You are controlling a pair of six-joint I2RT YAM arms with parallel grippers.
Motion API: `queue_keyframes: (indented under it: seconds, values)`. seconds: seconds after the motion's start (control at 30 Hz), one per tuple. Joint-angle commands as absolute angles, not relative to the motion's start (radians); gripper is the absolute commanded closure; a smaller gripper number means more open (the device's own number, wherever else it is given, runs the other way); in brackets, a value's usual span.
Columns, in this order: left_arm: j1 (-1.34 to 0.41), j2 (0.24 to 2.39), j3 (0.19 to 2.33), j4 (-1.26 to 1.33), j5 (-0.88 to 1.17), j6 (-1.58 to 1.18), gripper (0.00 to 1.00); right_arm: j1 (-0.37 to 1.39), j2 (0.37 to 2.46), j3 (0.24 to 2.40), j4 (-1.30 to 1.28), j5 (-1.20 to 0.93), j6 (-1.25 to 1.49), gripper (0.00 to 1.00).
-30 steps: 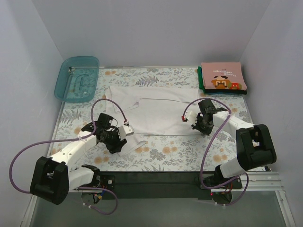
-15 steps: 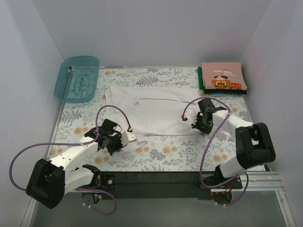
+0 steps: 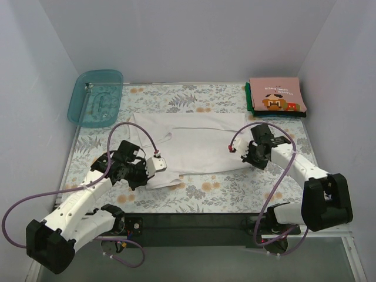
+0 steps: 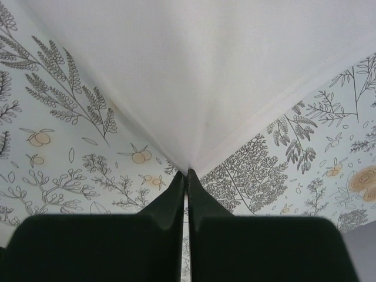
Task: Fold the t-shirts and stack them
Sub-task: Fold the tshirt
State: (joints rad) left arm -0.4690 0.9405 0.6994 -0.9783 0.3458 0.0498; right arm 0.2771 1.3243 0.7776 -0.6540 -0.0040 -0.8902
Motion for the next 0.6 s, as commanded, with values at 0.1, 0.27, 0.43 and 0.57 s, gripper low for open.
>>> queue_keyframes:
  seconds: [0.1, 0.27, 0.43, 0.57]
  values:
    - [-0.466, 0.922, 0.798, -1.043, 0.256, 0.024, 1.0, 0.265, 1.236, 0.827, -0.755, -0.026, -0.945, 0.99]
    - [-0.347, 1.04, 0.895, -0.91, 0.273, 0.044, 1.0, 0.244, 1.356, 0.92, -0.756, -0.035, -0.953, 0.99]
    - [-0.238, 1.234, 1.092, -0.838, 0.324, 0.078, 1.0, 0.244, 1.463, 1.055, -0.758, -0.051, -0.957, 0.99]
    - [-0.216, 1.347, 1.16, -0.776, 0.31, 0.095, 1.0, 0.236, 1.541, 1.133, -0.756, -0.041, -0.98, 0.99]
